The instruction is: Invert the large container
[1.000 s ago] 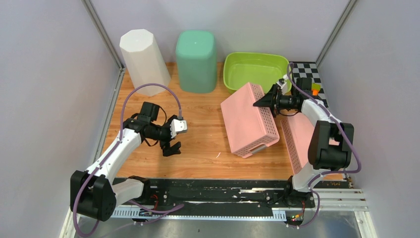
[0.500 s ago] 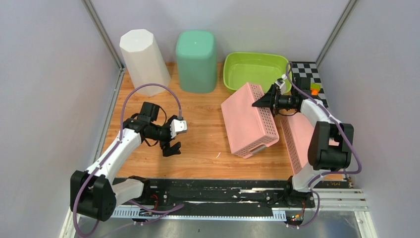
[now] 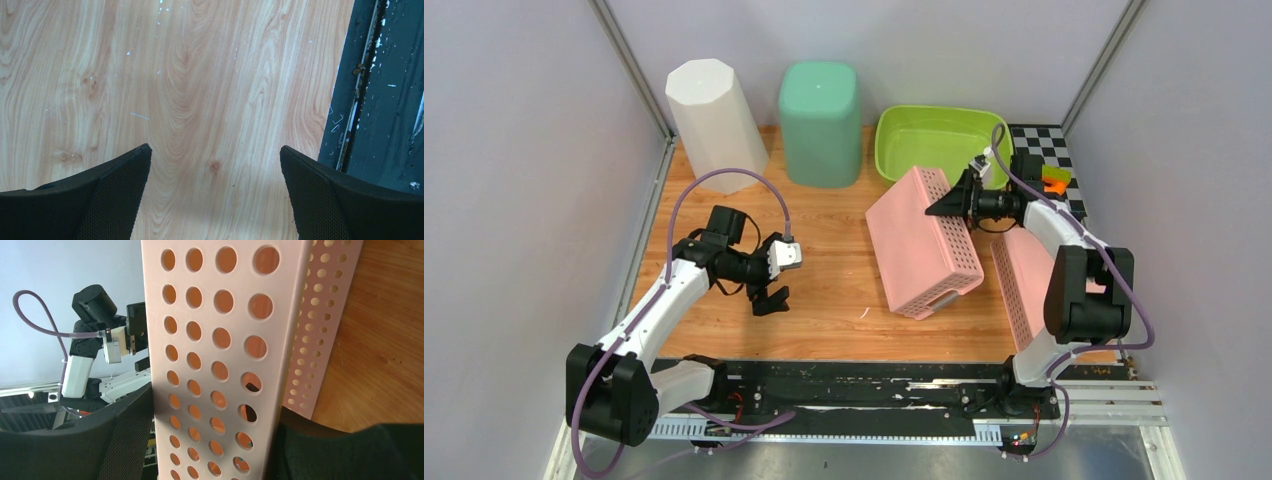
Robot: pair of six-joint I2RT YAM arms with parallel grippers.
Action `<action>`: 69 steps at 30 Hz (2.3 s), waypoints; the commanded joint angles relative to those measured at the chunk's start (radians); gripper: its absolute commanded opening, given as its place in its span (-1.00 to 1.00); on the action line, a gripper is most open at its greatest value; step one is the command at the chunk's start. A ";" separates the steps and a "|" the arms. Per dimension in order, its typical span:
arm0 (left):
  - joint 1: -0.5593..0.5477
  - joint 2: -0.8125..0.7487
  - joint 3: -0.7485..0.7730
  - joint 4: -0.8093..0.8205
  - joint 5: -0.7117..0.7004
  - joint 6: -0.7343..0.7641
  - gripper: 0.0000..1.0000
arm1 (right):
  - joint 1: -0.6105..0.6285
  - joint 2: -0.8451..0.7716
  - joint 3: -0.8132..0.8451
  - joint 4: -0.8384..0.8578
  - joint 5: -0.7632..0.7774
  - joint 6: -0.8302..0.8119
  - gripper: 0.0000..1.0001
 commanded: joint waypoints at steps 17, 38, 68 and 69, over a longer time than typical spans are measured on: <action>0.007 0.004 0.025 -0.012 0.018 0.016 1.00 | 0.087 0.033 -0.258 0.388 0.135 0.141 0.35; 0.007 0.024 0.025 -0.005 0.003 0.012 1.00 | 0.206 0.092 -0.238 0.386 0.237 0.129 0.36; 0.007 0.040 0.025 -0.005 0.002 0.014 1.00 | 0.352 0.091 -0.259 0.598 0.567 0.365 0.33; 0.007 0.038 0.026 -0.006 0.001 0.014 1.00 | 0.360 0.095 -0.260 0.609 0.575 0.372 0.33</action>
